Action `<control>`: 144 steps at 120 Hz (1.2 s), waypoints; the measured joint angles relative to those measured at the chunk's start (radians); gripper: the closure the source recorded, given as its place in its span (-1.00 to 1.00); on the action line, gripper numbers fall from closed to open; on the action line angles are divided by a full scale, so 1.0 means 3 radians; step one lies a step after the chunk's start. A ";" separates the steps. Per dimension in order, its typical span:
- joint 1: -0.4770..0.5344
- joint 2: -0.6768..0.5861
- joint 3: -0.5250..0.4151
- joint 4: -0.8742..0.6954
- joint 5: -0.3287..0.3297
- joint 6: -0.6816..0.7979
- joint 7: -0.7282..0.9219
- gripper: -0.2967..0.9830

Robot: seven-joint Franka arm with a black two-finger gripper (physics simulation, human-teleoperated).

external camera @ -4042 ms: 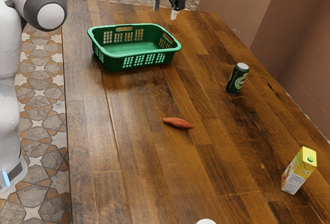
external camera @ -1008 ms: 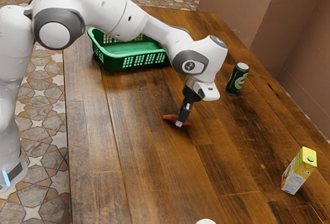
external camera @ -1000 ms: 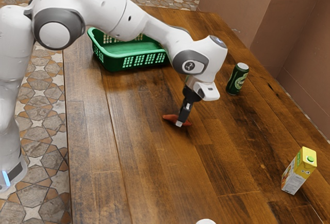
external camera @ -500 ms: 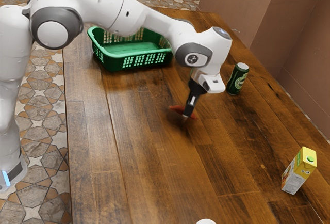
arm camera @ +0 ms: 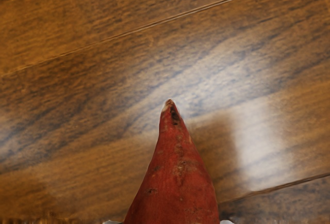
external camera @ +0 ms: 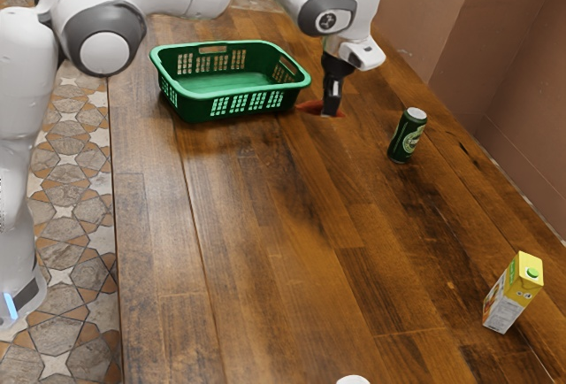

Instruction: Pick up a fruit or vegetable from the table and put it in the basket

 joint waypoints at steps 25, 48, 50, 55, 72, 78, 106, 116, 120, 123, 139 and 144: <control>0.0598 -0.0129 -0.0082 0.0076 0.0082 -0.0142 -0.0004 0.24; 0.1269 -0.0183 -0.0363 0.0085 0.0140 -0.0240 -0.0006 0.24; 0.1312 -0.0184 -0.0377 0.0081 0.0144 -0.0245 -0.0006 0.23; 0.1432 -0.0185 -0.0427 0.0071 0.0151 -0.0255 -0.0006 0.23; 0.1654 -0.0152 -0.0466 0.0047 0.0162 -0.0270 -0.0005 0.23; 0.1666 -0.0114 -0.0460 0.0035 0.0163 -0.0265 -0.0006 0.23; 0.1740 -0.0067 -0.0449 -0.0254 0.0151 -0.0105 -0.0009 0.24; 0.1764 -0.0076 -0.0447 -0.0365 0.0146 -0.0051 -0.0010 0.24; 0.1766 -0.0075 -0.0447 -0.0403 0.0143 -0.0033 -0.0011 0.24; 0.1768 -0.0073 -0.0446 -0.0434 0.0141 -0.0020 -0.0012 0.23; 0.1774 -0.0070 -0.0388 -0.0571 0.0135 0.0096 -0.0015 0.24; 0.1773 -0.0067 -0.0384 -0.0598 0.0134 0.0136 -0.0015 0.23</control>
